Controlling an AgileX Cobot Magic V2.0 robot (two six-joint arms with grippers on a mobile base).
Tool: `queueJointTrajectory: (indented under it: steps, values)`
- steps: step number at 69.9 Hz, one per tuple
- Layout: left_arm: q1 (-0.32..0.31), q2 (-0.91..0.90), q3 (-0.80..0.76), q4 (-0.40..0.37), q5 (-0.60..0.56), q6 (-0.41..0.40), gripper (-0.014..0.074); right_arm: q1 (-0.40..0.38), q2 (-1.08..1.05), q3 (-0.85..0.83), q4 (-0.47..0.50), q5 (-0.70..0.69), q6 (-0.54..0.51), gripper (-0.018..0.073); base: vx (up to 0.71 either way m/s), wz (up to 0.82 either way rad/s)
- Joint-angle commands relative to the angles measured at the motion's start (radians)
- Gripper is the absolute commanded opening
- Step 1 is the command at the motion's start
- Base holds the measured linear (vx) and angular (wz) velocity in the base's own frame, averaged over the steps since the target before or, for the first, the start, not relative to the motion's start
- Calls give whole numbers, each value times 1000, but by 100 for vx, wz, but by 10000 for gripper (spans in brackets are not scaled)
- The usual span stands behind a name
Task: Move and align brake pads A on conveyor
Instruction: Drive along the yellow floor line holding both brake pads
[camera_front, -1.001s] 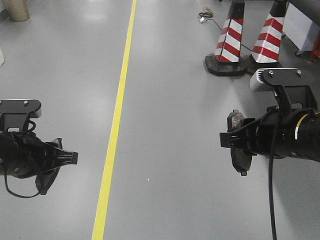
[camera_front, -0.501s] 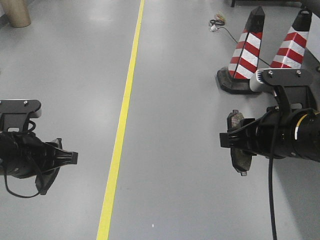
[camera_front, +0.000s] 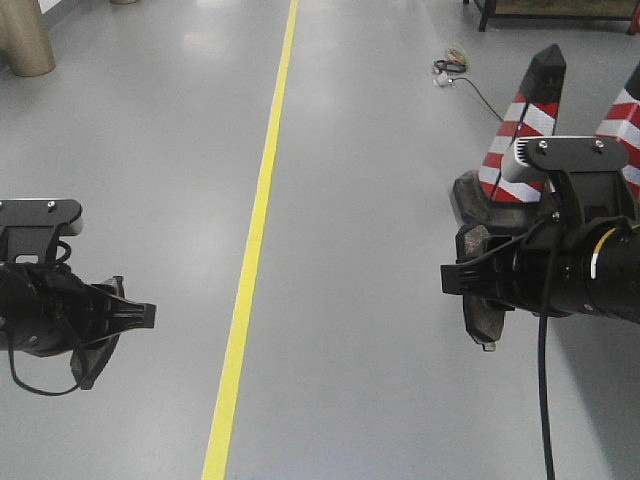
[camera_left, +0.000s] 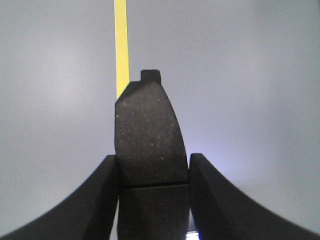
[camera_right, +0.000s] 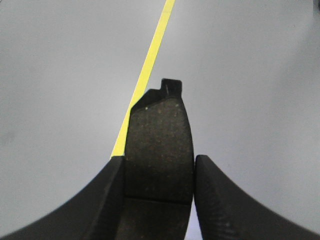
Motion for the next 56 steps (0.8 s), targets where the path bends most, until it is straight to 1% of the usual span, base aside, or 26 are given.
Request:
queueJointTrajectory:
  steps: [1, 35, 56]
  values:
    - [-6, -32, -24, 7, -54, -1, 57, -2, -24, -31, -9, -71, 0, 95, 60, 4]
    - [-6, -32, -24, 7, -51, -1, 57, -2, -24, -31, -9, -71, 0, 94, 58, 6]
    - [-6, -32, -24, 7, -51, -1, 57, -2, -24, -31, -9, -71, 0, 94, 55, -4]
